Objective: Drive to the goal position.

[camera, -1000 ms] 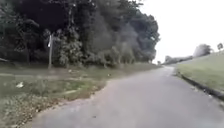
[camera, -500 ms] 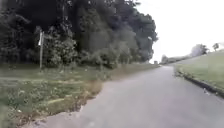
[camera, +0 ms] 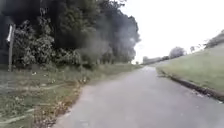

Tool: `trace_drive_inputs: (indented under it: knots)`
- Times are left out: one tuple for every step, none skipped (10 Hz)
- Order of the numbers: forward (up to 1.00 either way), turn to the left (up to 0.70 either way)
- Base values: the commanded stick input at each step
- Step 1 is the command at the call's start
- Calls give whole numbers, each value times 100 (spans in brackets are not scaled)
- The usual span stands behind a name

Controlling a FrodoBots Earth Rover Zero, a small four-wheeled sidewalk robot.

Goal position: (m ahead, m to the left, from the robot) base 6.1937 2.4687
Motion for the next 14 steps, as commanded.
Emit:
trace_drive_inputs:
  knots:
    - [100, -31]
    - [100, -13]
    - [100, 0]
    - [100, 0]
    - [100, 0]
    - [100, 0]
    - [100, 0]
    - [100, 0]
    - [100, 0]
    - [100, 0]
    - [100, 0]
    - [100, 0]
    - [100, 0]
    - [100, 0]
